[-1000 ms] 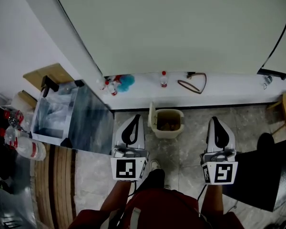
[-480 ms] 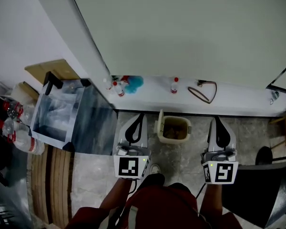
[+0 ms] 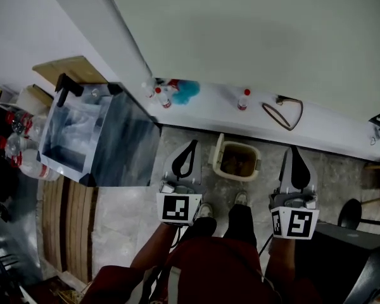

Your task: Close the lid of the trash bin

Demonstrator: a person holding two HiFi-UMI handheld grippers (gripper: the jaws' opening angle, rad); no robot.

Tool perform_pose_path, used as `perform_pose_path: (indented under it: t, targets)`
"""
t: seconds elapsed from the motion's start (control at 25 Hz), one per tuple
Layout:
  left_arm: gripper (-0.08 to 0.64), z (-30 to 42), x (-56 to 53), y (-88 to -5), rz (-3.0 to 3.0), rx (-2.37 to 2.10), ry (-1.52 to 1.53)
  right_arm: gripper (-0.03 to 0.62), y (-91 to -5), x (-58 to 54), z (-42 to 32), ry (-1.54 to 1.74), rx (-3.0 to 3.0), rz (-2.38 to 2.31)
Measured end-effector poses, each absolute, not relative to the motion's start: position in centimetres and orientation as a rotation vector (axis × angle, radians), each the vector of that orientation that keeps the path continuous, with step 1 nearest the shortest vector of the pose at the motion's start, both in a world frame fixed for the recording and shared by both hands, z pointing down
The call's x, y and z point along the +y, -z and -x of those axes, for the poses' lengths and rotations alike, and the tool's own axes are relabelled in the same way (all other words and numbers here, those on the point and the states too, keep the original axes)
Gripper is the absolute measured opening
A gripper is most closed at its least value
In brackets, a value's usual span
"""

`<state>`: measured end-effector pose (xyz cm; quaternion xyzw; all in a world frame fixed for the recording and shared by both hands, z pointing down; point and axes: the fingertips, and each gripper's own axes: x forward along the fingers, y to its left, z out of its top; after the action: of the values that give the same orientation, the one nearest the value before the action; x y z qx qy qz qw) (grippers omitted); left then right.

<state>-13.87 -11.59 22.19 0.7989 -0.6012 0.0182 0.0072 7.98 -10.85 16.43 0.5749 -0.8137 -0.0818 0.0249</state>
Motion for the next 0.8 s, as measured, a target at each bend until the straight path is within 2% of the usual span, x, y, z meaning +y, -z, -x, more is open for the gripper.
perform_pose_path:
  t: [0.6, 0.8]
  targets:
    - [0.008, 11.0, -15.1, -35.3, -2.147, -1.963, -0.333, 0.000, -27.8, -18.1, -10.1, -0.006, -2.649, -1.471]
    - [0.041, 9.7, -15.5, -40.6, -2.119, -1.910, -0.453, 0.000, -32.0, -18.6, -10.0, -0.109, -2.650, -1.397]
